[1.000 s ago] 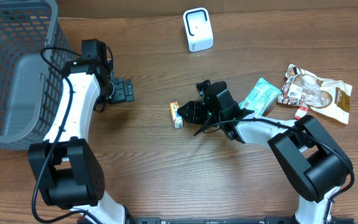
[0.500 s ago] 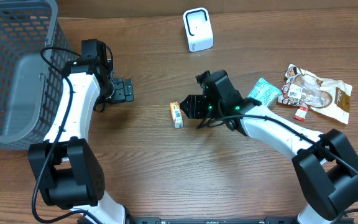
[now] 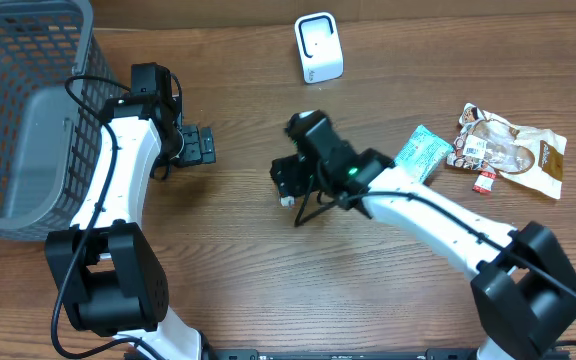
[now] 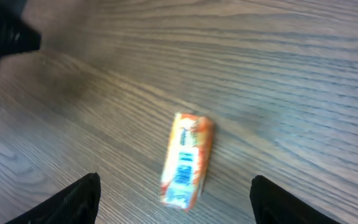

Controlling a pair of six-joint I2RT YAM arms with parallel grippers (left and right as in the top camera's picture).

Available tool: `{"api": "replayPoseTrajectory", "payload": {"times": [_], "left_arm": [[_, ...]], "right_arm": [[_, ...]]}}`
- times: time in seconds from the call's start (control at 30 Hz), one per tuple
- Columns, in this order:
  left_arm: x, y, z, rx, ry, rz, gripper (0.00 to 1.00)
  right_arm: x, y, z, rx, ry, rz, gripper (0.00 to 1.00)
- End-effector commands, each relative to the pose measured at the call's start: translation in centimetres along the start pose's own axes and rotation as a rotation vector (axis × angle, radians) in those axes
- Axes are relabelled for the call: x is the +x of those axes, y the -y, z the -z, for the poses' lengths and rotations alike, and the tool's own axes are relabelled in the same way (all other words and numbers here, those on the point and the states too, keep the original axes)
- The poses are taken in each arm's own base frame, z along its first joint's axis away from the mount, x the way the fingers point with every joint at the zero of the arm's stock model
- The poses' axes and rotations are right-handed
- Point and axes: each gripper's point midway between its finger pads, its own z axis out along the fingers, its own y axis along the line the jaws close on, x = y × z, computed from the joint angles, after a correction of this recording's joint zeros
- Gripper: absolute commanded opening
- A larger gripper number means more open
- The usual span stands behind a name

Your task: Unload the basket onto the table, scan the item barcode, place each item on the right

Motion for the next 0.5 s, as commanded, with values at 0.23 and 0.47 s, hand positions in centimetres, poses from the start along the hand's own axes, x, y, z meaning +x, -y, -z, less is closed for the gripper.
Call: {"api": "replayPoseTrajectory", "payload": {"times": [0.23, 0.47], "left_arm": [[0.0, 0.0, -0.1, -0.004, -0.001, -0.021, 1.0], [0.0, 0.0, -0.1, -0.004, -0.001, -0.021, 1.0]], "right_arm": [[0.6, -0.8, -2.2, 0.123, 0.039, 0.126, 0.76], [1.6, -0.7, -5.0, 0.132, 0.026, 0.136, 0.74]]}}
